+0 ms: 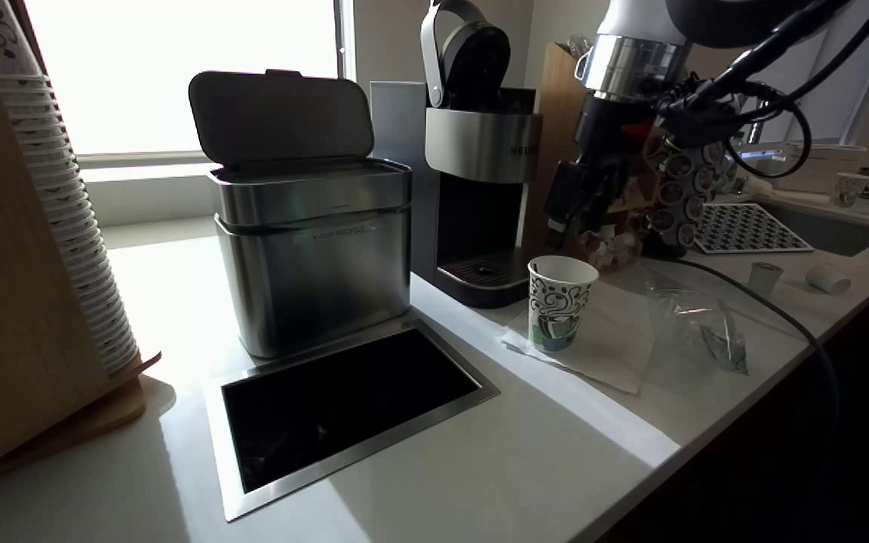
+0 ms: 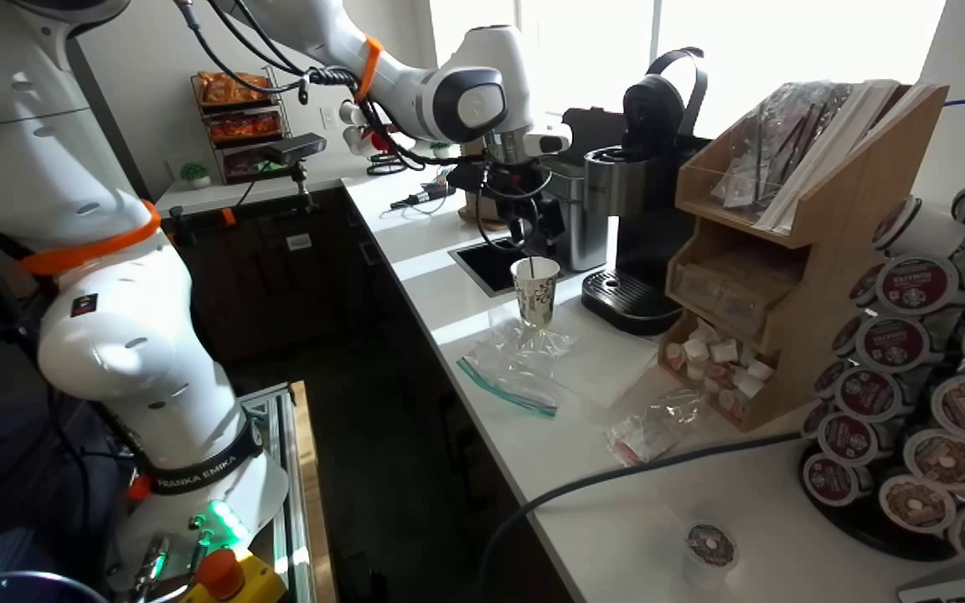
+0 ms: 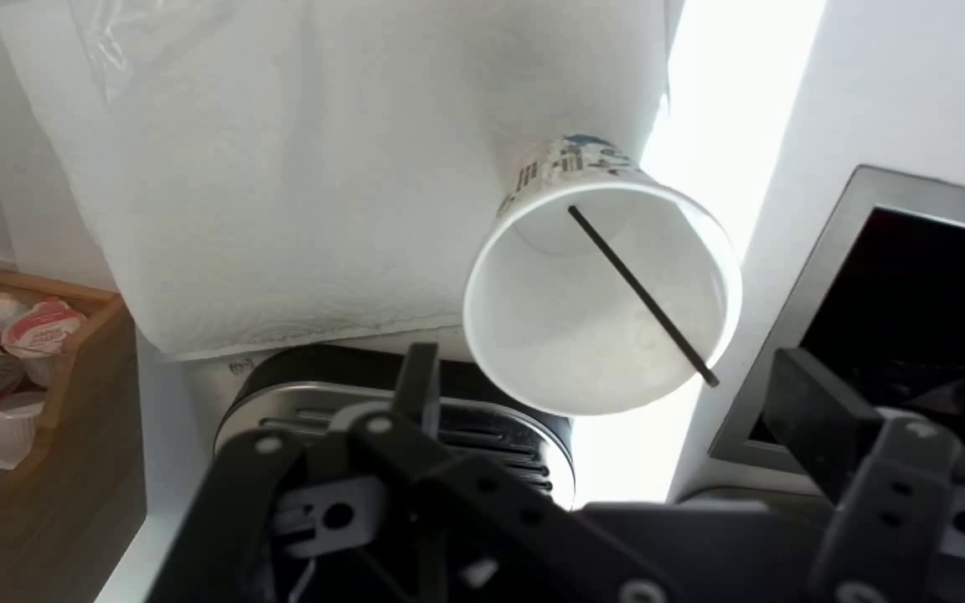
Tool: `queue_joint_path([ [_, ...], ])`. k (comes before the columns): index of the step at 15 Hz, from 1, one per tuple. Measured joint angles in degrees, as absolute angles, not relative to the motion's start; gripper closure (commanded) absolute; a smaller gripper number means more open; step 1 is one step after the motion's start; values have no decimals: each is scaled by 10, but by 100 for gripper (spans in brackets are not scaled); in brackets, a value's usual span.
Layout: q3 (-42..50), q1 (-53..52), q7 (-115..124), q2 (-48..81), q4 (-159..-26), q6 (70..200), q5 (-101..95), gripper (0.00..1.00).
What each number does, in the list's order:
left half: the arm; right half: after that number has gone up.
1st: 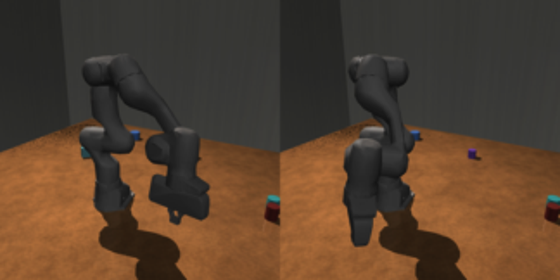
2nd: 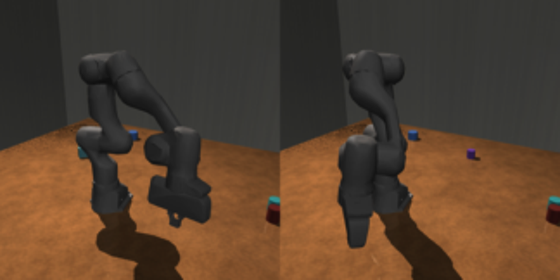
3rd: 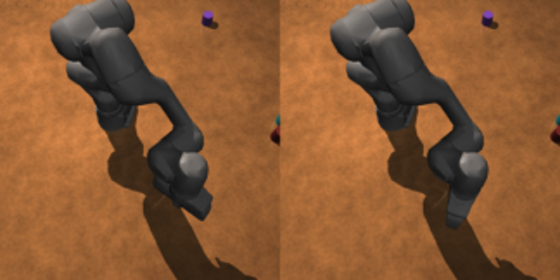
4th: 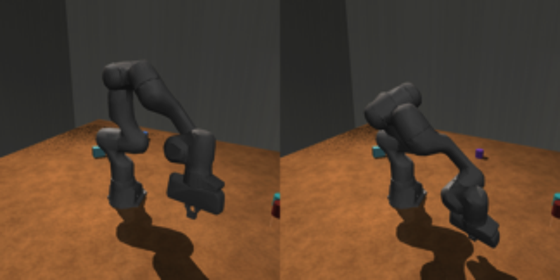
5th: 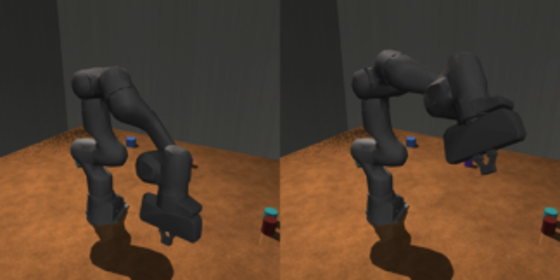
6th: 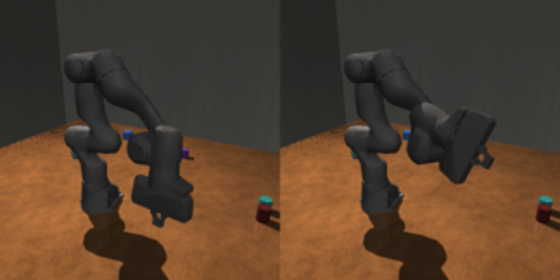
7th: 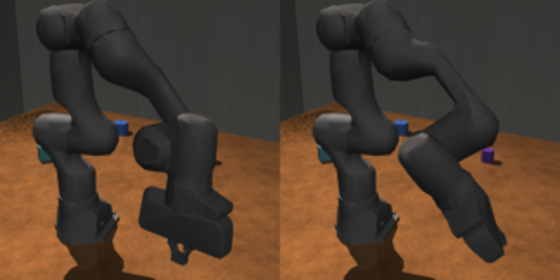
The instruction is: Pour the contents of the cup onto the counter
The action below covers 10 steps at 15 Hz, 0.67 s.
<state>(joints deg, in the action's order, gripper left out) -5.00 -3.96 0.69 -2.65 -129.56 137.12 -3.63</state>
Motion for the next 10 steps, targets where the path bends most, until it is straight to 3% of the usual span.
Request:
queue_joint_path([
  [5,-61,-44,68,-26,-1297,1371,-68,1],
  [7,-62,-45,84,-24,-1297,1372,-75,26],
  [8,-62,-46,91,-22,-1297,1373,-76,30],
  [10,-62,-46,102,-16,-1297,1383,-78,48],
])
